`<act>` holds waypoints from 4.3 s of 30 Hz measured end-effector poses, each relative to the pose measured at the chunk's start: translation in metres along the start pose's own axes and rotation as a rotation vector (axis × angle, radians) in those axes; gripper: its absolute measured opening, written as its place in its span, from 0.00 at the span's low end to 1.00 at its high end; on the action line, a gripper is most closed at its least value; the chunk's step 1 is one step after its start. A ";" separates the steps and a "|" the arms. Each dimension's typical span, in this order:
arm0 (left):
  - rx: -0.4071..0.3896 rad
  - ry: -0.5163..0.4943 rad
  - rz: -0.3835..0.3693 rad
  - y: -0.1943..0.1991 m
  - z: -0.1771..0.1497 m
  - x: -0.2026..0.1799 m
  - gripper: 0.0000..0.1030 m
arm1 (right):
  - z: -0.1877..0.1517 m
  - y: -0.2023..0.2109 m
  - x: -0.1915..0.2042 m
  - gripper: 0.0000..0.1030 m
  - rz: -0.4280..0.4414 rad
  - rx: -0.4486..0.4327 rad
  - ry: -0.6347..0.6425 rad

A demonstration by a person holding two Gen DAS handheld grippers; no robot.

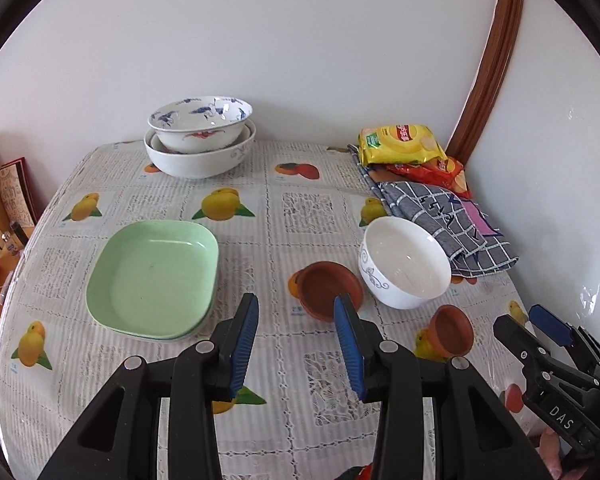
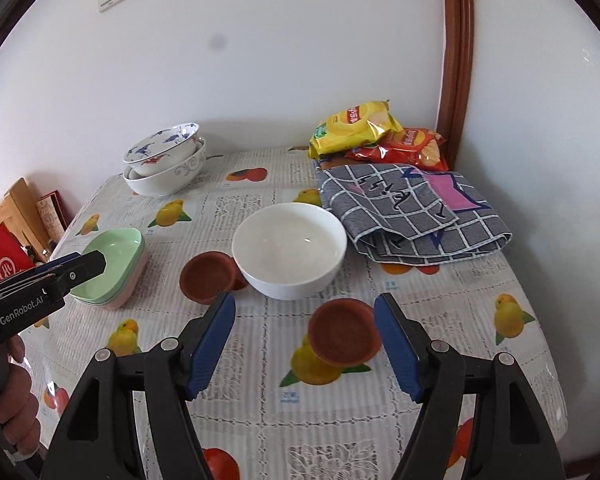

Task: Organize plates and bowls
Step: 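Move the left gripper to a brown clay dish while the right gripper approaches another brown dish, then close the left gripper on its brown dish rim while the right gripper closes on the other, then carry the brown dish in the right gripper over the white bowl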

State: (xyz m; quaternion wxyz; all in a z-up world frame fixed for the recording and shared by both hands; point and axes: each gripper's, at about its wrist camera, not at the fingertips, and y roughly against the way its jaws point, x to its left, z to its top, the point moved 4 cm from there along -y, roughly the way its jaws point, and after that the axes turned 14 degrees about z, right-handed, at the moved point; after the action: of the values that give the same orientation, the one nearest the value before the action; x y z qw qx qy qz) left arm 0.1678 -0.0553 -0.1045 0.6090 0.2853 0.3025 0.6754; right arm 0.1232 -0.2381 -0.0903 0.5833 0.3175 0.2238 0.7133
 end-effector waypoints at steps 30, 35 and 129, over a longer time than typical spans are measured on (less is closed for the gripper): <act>0.200 0.018 0.049 -0.105 -0.004 -0.029 0.36 | -0.039 -0.072 -0.100 0.69 -0.055 0.141 -0.246; 0.223 0.015 0.051 -0.119 -0.003 -0.035 0.37 | -0.039 -0.081 -0.104 0.64 -0.050 0.149 -0.248; 0.021 -0.006 -0.035 -0.027 0.053 0.015 0.09 | 0.056 -0.051 -0.010 0.09 0.007 0.013 -0.130</act>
State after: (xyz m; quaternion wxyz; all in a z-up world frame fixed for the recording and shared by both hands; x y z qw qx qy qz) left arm 0.2240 -0.0351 -0.0899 0.6187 0.2883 0.3125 0.6607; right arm 0.1993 -0.2400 -0.0884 0.5920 0.3678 0.1887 0.6918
